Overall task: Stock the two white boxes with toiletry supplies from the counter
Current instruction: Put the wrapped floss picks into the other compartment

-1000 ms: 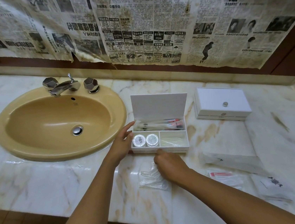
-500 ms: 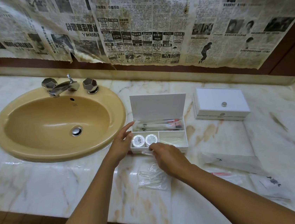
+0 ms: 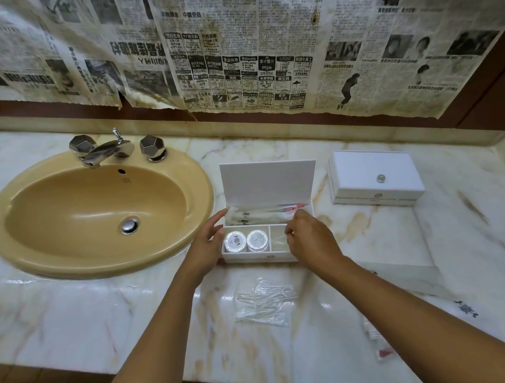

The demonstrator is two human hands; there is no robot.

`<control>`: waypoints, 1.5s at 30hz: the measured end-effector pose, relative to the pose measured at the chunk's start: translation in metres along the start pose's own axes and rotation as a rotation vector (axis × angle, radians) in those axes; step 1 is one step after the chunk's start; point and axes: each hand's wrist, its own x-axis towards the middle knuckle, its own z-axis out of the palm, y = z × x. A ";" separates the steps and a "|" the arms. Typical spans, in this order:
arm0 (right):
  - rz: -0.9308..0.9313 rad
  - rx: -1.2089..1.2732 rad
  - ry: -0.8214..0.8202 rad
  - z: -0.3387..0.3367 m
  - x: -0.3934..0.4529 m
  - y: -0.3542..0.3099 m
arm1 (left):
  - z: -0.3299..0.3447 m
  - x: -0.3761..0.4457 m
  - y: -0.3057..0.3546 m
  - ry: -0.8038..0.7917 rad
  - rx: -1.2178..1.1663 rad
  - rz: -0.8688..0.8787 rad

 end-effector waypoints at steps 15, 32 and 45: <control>-0.193 0.130 0.142 0.003 -0.013 -0.019 | -0.001 0.002 -0.002 -0.006 0.006 -0.009; -0.428 -0.270 -0.500 0.036 -0.038 -0.033 | -0.001 0.003 -0.003 0.015 0.026 -0.006; -0.353 -0.015 -0.213 0.012 -0.023 -0.039 | -0.001 0.001 -0.002 0.019 0.032 -0.002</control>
